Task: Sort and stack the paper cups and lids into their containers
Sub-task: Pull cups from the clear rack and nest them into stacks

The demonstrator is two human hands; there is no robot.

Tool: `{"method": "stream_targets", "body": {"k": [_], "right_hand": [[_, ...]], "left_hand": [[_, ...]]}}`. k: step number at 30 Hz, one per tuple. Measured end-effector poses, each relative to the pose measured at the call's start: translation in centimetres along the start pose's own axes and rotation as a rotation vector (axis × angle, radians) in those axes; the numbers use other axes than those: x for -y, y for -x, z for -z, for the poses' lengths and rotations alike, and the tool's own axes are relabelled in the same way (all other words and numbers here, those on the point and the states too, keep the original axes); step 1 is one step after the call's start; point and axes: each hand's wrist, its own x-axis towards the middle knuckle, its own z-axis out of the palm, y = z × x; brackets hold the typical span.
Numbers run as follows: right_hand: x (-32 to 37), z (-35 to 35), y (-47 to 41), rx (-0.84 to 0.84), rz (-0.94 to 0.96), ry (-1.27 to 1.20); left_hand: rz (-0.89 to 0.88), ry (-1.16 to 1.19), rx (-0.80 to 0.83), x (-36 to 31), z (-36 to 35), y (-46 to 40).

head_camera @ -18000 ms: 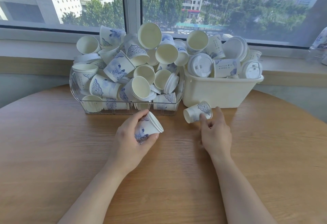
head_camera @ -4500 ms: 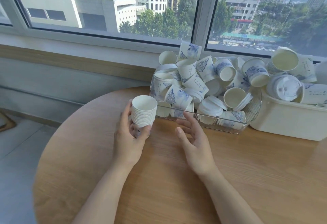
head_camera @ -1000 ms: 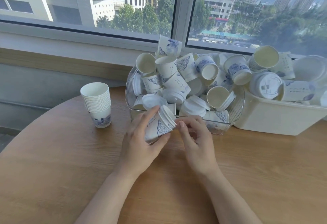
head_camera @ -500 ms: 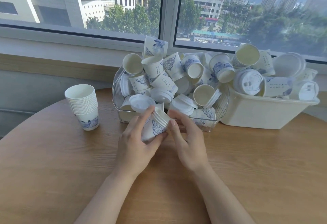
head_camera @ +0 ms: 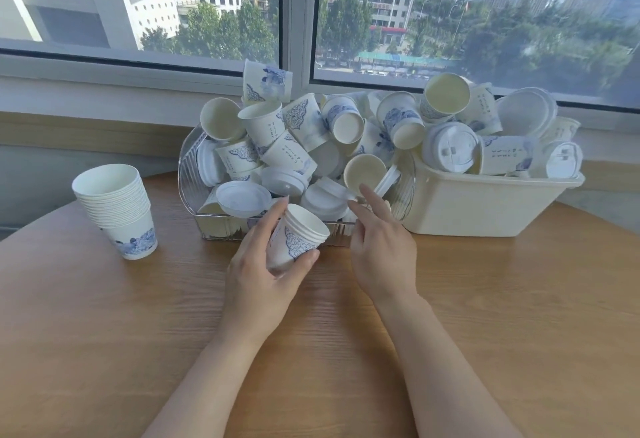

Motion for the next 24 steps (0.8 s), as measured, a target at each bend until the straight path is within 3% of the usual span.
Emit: {"method": "stream_targets", "body": {"k": [10,14,19,24], "right_hand": [[-0.6,-0.1,-0.3,-0.109,0.053,-0.003],[-1.3,0.0,0.5,-0.222,0.111,-0.205],[-0.7,0.5,1.4,-0.386,0.038,-0.441],[0.9,1.2,1.8,-0.398,-0.064,-0.761]], "left_hand": [[0.025,0.032,-0.005,0.1,0.1,0.0],[0.031,0.037,-0.005,0.0,0.2,0.0],[0.035,0.043,0.002,0.0,0.3,0.0],[0.037,0.065,0.01,0.2,0.4,0.1]]}}
